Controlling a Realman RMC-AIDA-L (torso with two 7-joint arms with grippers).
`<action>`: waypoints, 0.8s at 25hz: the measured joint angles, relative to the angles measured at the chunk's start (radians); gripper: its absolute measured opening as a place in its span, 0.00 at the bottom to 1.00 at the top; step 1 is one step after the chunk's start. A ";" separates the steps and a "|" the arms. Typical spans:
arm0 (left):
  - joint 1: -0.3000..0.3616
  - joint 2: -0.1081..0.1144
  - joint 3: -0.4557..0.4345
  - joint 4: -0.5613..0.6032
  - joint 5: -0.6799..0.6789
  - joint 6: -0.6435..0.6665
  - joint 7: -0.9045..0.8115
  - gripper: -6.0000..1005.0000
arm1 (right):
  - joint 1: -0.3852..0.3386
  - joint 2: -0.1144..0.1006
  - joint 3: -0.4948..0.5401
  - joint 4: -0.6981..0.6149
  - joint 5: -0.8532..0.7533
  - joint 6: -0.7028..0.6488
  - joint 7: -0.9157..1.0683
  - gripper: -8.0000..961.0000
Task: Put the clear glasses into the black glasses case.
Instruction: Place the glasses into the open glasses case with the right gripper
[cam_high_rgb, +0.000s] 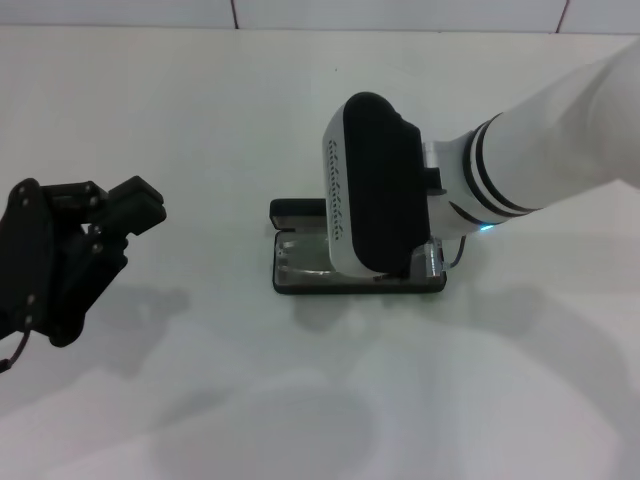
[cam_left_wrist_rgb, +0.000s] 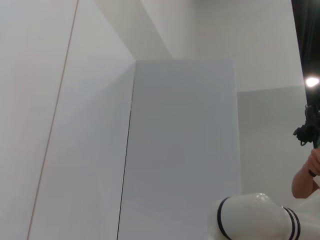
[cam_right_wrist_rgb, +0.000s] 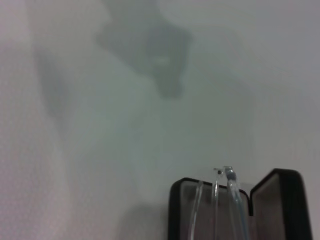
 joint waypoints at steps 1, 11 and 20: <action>0.000 -0.001 0.000 -0.001 0.000 0.000 0.001 0.06 | -0.001 0.000 -0.008 0.004 -0.003 0.010 0.000 0.19; 0.006 -0.007 -0.002 -0.005 0.000 0.000 0.006 0.06 | -0.006 0.000 -0.043 0.032 -0.025 0.065 0.000 0.20; 0.008 -0.007 -0.002 -0.005 0.000 0.000 0.006 0.06 | -0.029 0.000 -0.044 0.007 -0.050 0.068 0.002 0.21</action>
